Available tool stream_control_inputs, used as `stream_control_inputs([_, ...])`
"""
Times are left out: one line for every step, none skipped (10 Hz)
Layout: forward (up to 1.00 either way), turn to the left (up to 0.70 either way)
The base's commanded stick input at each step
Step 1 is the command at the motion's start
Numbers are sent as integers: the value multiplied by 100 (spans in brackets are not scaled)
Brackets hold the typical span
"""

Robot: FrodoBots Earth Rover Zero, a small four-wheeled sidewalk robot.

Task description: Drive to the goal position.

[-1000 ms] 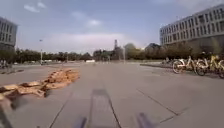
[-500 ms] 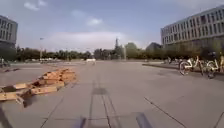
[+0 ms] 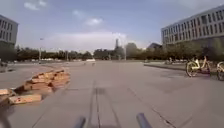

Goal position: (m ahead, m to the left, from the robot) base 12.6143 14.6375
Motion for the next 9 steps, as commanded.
stream_control_inputs([100,0])
stream_control_inputs([100,0])
stream_control_inputs([100,0])
stream_control_inputs([100,0])
stream_control_inputs([100,0])
stream_control_inputs([100,0])
stream_control_inputs([100,0])
stream_control_inputs([100,0])
stream_control_inputs([100,0])
